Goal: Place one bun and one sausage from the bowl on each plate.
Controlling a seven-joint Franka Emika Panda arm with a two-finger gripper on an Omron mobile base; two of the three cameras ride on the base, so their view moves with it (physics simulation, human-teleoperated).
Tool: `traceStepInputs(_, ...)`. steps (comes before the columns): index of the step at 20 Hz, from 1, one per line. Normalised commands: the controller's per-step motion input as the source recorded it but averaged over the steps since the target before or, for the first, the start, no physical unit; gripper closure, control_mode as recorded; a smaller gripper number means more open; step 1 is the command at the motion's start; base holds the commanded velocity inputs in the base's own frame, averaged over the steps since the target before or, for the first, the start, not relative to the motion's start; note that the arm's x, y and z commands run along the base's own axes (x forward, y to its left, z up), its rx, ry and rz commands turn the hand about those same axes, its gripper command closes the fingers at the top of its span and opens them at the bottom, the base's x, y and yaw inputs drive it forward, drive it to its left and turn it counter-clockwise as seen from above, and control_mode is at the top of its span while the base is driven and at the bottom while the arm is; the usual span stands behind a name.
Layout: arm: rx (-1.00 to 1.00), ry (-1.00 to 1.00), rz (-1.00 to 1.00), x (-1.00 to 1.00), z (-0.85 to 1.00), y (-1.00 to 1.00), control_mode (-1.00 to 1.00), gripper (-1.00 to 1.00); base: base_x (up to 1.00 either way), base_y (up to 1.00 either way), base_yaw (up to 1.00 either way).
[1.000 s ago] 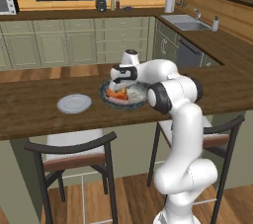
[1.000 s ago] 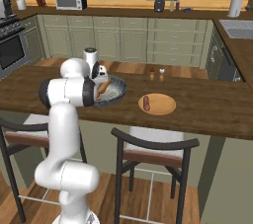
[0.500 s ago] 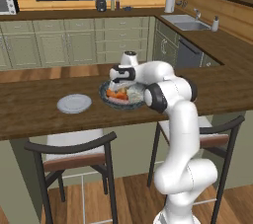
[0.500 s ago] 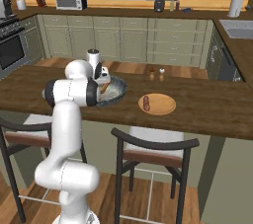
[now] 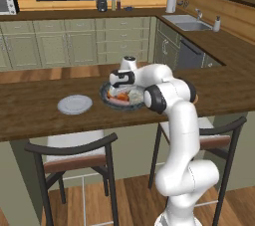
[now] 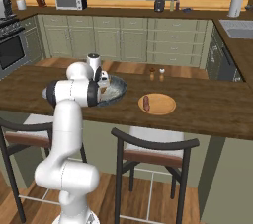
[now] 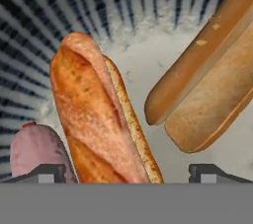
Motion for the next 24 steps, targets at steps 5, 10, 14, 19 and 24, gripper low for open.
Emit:
traceStepInputs(5,0.0,0.02,0.0,0.0,-0.1,0.01,-1.0,-1.0,0.0,0.0,0.0)
traceStepInputs(10,0.0,0.0,0.0,0.0,0.0,0.0,-1.0,1.0,0.0,0.0,0.0)
traceStepInputs(14,0.0,0.0,0.0,0.0,0.0,0.0,-1.0,1.0,0.0,0.0,0.0)
traceStepInputs(19,0.0,-0.01,0.01,0.0,-0.7,0.03,-1.0,1.0,0.0,0.0,0.0)
traceStepInputs(24,0.0,0.03,0.08,-0.25,0.38,0.03,-1.0,1.0,0.0,0.0,0.0)
